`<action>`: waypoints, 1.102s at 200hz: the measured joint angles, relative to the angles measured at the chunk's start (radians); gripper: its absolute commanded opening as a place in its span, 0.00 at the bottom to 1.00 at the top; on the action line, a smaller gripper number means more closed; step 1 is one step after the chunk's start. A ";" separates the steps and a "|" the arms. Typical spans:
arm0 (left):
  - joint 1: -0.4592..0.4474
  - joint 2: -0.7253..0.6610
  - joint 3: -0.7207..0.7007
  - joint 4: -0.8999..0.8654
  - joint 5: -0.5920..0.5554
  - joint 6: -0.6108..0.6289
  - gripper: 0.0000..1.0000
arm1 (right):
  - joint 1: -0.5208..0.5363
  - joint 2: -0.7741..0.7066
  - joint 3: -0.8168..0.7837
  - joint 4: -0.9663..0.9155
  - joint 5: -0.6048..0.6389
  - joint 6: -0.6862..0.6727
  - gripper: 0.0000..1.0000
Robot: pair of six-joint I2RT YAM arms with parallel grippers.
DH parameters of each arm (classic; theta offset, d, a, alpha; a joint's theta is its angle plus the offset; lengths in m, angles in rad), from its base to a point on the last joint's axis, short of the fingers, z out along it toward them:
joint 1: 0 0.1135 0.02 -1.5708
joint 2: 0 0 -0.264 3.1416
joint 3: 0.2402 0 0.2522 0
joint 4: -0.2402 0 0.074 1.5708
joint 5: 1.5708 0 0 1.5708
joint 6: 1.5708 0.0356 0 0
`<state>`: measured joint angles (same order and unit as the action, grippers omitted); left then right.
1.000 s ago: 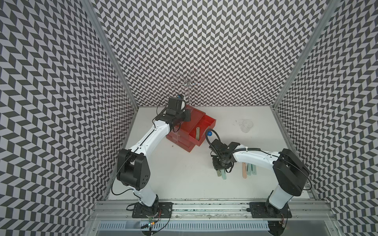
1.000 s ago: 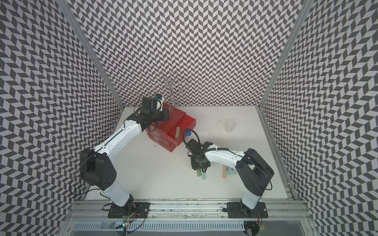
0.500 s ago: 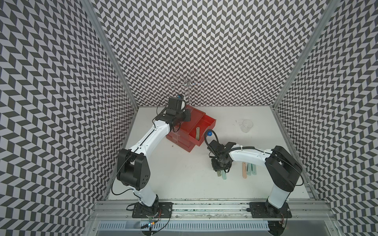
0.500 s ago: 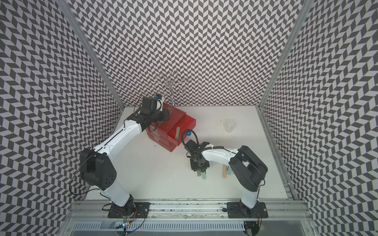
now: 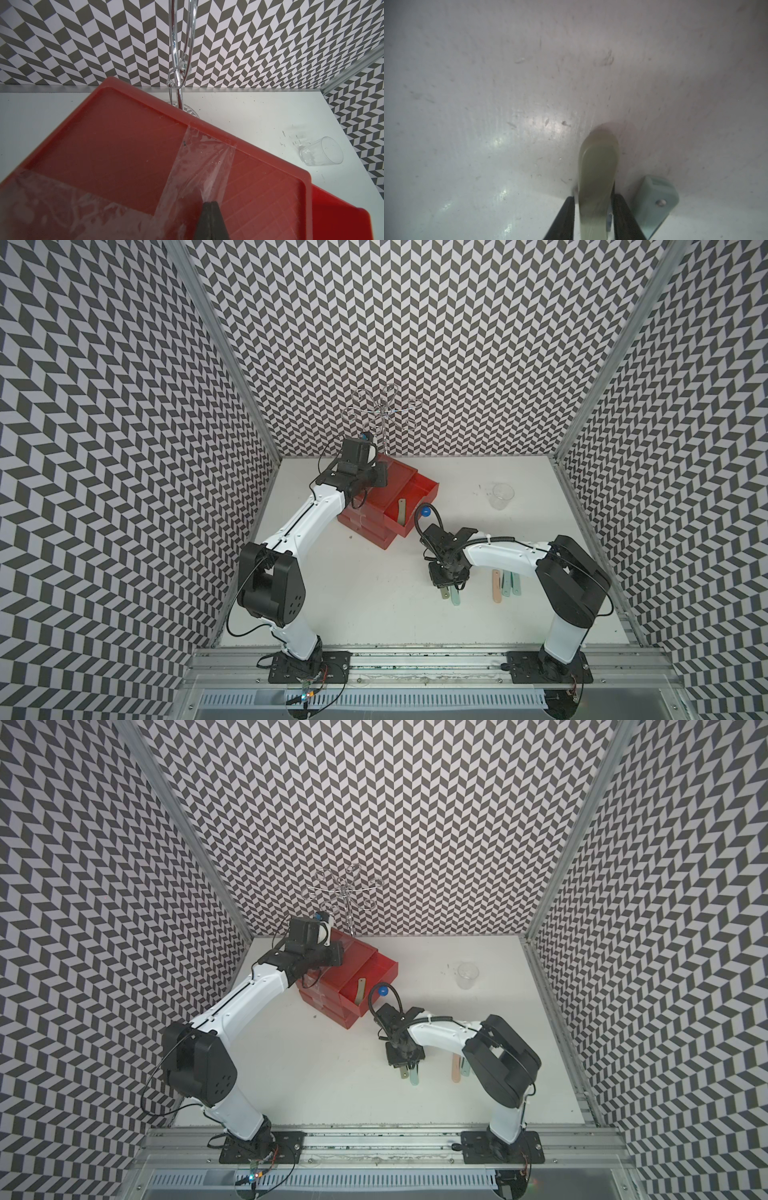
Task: Place the fruit knives into the drawer by color
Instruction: Pick up the fruit knife from the center of the board.
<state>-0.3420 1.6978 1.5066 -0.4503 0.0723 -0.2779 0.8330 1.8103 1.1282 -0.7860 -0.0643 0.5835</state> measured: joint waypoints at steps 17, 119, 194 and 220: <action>0.000 0.000 0.000 0.000 0.000 0.000 0.00 | 0.000 0.002 0.003 -0.006 0.008 0.001 0.26; 0.000 0.004 0.001 0.001 -0.002 0.000 0.00 | 0.003 0.000 0.000 -0.010 0.033 0.005 0.15; -0.001 0.004 0.002 0.000 -0.004 0.000 0.00 | 0.002 -0.011 0.003 -0.057 0.079 -0.006 0.14; -0.001 0.004 0.002 0.000 -0.004 0.000 0.00 | 0.003 -0.053 0.003 -0.081 0.090 -0.014 0.14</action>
<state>-0.3428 1.7020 1.5085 -0.4500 0.0681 -0.2779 0.8356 1.7576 1.1313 -0.8669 0.0261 0.5694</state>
